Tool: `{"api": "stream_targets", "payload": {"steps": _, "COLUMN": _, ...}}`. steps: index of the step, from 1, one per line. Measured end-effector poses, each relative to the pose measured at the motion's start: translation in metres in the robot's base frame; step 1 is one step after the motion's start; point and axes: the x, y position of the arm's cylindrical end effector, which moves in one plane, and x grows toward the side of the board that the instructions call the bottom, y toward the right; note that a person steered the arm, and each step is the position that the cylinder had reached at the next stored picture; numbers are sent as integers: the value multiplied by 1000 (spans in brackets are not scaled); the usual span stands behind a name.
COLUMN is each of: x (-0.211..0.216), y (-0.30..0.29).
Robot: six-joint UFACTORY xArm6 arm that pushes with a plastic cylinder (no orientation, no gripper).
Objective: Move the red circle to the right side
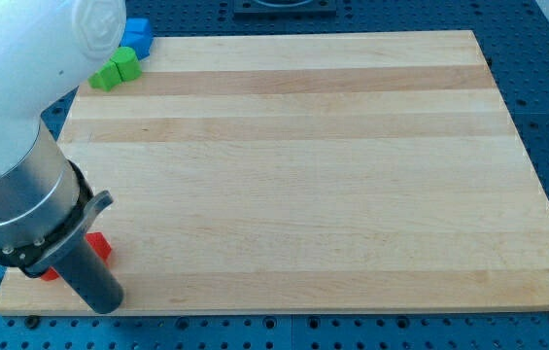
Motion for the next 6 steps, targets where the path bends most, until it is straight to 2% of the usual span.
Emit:
{"api": "stream_targets", "payload": {"steps": 3, "x": -20, "y": -99}}
{"api": "stream_targets", "payload": {"steps": 4, "x": -47, "y": -99}}
{"api": "stream_targets", "payload": {"steps": 6, "x": -96, "y": -31}}
